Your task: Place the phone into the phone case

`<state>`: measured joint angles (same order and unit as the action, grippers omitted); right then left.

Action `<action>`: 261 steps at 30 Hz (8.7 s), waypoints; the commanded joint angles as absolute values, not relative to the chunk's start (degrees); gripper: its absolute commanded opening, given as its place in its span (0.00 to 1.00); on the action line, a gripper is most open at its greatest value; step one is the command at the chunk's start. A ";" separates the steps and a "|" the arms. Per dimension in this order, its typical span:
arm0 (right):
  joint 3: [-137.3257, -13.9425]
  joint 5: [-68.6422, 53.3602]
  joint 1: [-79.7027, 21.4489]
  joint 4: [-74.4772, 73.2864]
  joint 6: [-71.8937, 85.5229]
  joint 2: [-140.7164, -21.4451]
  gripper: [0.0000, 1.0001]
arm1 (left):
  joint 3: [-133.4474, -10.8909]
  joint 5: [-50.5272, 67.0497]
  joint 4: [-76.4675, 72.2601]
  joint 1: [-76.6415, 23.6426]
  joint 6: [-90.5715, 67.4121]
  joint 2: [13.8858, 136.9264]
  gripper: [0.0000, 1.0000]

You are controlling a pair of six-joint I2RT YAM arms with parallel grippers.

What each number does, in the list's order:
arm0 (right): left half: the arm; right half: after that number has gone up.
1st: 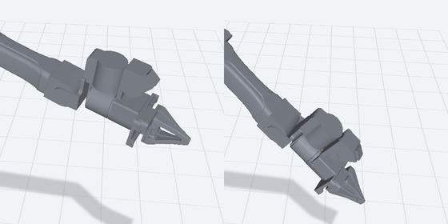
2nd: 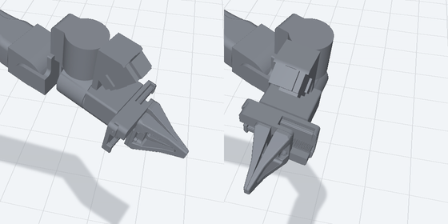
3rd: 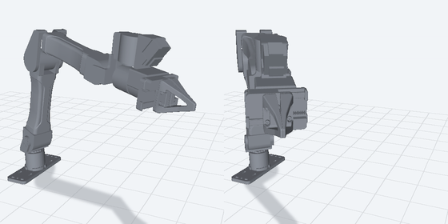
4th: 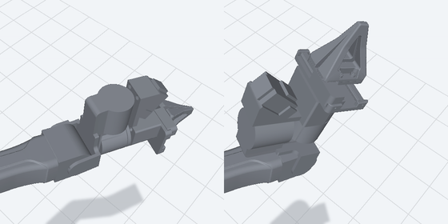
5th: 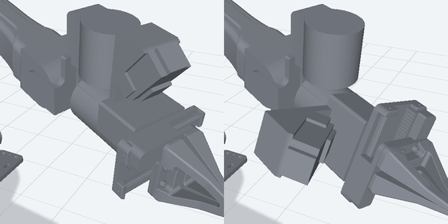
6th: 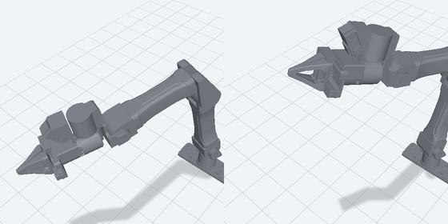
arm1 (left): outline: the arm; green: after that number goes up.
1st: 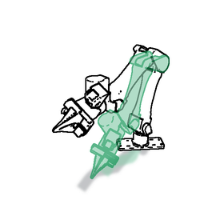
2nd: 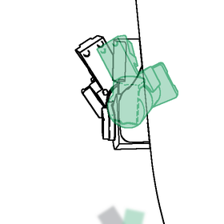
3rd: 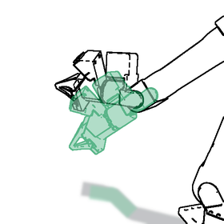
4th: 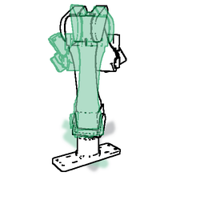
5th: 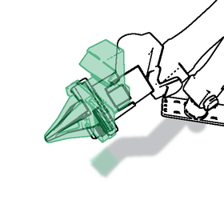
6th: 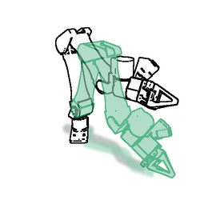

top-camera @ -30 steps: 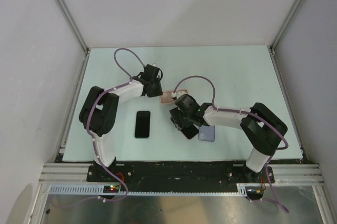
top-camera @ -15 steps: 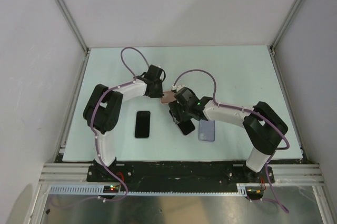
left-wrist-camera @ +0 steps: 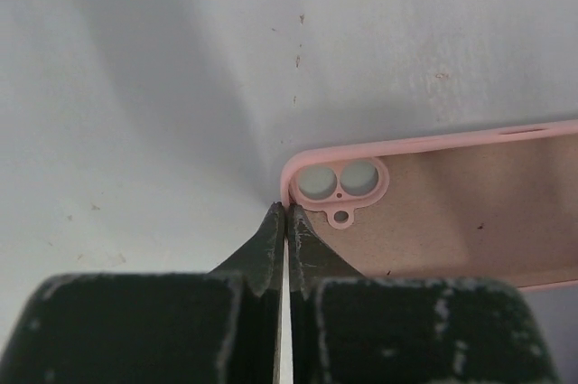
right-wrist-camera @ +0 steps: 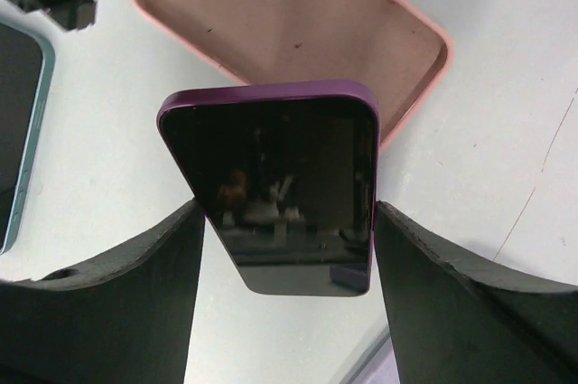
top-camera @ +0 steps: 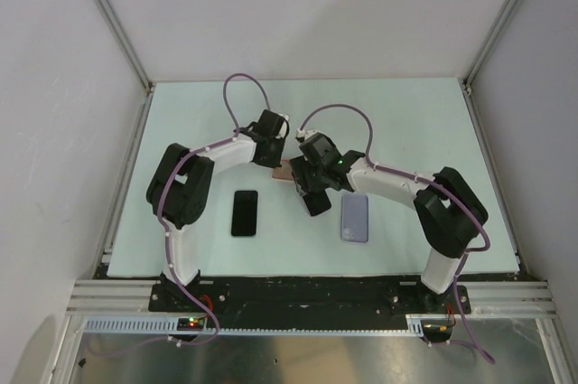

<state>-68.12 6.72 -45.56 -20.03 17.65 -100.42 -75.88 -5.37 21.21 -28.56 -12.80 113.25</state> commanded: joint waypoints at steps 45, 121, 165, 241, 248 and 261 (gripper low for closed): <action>-67.69 12.94 -49.83 -14.21 17.17 -104.87 0.59 | -70.84 14.49 16.44 -31.29 10.65 107.82 0.00; -27.16 4.45 -48.86 7.32 64.73 -77.23 0.62 | -64.84 22.39 16.44 -31.94 -14.81 104.57 0.20; -28.50 3.67 -40.49 18.13 65.91 -79.63 0.52 | -65.06 21.82 16.47 -32.17 -15.29 107.30 0.16; -30.83 -20.69 -29.88 23.46 71.15 -74.86 0.01 | -74.38 8.55 20.96 -28.54 -9.47 110.43 0.36; -30.83 -26.54 -27.31 22.27 70.37 -74.89 0.01 | -73.84 2.83 22.43 -29.36 -12.40 110.25 0.26; -30.77 -35.56 -25.79 20.68 65.21 -80.01 0.00 | -62.36 -5.70 21.86 -33.93 -23.21 101.22 0.00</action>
<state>-29.50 -30.55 -26.35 19.14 67.85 -78.54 -65.25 -1.89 20.21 -32.51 -19.66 105.49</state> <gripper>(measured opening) 0.154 0.011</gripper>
